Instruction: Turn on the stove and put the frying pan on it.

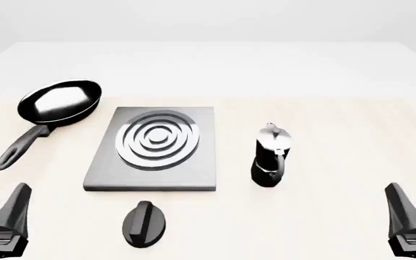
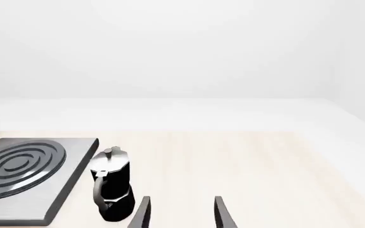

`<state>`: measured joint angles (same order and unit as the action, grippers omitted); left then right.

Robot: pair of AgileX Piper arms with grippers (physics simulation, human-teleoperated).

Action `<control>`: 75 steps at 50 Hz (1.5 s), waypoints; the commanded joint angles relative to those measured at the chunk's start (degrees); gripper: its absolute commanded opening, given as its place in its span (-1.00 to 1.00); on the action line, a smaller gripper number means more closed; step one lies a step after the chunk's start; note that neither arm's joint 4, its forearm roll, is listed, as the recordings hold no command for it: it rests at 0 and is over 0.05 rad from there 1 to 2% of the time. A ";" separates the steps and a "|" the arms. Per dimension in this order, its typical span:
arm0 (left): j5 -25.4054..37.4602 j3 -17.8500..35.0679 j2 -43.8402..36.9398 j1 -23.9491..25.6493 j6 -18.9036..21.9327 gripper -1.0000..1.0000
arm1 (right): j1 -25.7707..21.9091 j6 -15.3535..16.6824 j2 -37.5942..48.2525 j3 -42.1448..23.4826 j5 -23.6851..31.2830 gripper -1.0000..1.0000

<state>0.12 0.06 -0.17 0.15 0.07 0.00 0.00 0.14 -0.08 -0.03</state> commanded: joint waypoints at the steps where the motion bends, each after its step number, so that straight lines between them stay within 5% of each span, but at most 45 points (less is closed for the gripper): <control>1: -0.37 0.00 -1.41 0.82 0.66 1.00 | 0.00 0.01 0.28 -0.17 -0.08 1.00; 9: -2.04 -0.05 -4.63 1.37 1.34 1.00 | -0.01 0.02 0.30 -0.17 -0.07 1.00; 21: -12.16 -0.01 -21.99 6.42 2.97 1.00 | -0.01 0.00 0.31 -0.16 -0.07 1.00; 37: -7.99 -0.04 -23.73 9.58 2.83 1.00 | 0.00 0.00 0.30 -0.16 -0.07 1.00; 66: -18.42 -0.02 -43.20 21.02 -3.34 1.00 | 0.00 -0.01 0.29 -0.17 -0.08 1.00; 75: -16.81 -0.01 -43.64 22.33 -4.10 1.00 | -0.01 0.00 0.29 -0.17 -0.08 1.00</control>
<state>-16.76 0.04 -41.45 19.96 -2.44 0.00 0.00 0.43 -0.25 -0.11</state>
